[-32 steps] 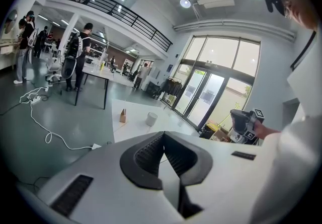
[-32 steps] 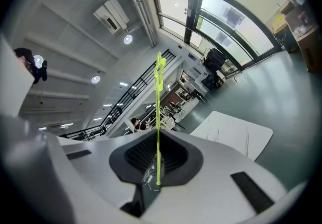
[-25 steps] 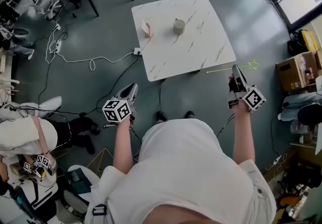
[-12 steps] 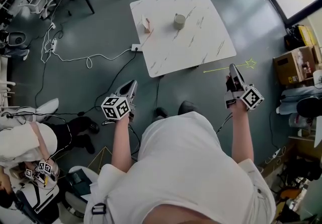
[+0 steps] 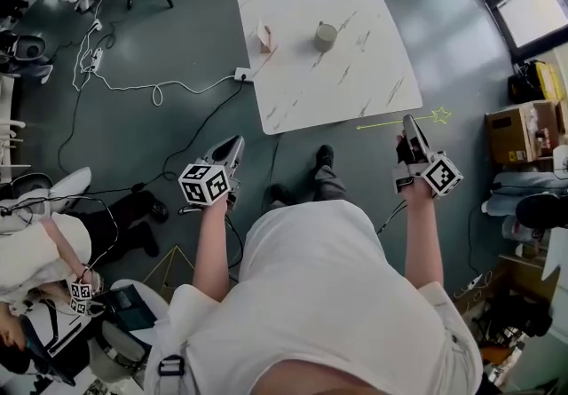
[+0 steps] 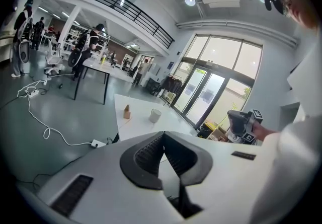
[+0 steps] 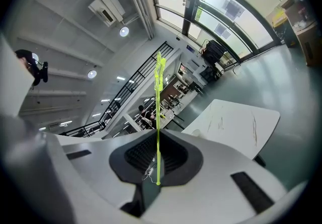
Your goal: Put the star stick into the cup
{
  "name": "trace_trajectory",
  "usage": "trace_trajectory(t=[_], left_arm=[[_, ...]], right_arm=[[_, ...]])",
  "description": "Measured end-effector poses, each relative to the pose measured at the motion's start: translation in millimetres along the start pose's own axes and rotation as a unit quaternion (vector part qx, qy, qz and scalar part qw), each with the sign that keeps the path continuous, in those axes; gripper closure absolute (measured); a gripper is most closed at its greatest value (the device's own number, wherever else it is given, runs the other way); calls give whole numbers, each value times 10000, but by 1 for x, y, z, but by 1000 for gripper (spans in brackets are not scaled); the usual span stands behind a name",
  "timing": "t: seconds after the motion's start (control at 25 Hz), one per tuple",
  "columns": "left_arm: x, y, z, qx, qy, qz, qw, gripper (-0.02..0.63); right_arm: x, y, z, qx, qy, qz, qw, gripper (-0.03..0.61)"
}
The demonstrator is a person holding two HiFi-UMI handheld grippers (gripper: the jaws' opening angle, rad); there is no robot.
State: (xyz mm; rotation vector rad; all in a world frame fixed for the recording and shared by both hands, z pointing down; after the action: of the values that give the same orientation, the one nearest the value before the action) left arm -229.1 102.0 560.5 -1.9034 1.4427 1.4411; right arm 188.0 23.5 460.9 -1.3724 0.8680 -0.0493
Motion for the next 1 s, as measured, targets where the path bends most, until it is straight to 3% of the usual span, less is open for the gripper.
trace_trajectory(t=[0.52,1.0], left_arm=[[48,6,-67,726,-237,355,9964,600],[77,-20,-138,1336,-373,630,9883,600]], right_arm=[[76,-43,-115,445,706,-53,9965,548],[134,-108,-187,653,1415,-143,9877,546]])
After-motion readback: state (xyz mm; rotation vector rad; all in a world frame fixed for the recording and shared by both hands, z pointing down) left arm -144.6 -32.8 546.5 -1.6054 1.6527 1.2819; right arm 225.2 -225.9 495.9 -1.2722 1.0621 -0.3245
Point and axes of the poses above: the fingertips, and each gripper's own axes: z backward along the fingers, y to its left, x out of its top, the point moved 1 cm from there along z, backward along the fingers, and after that the axes turned 14 degrees about -z, right-handed, at the moved point
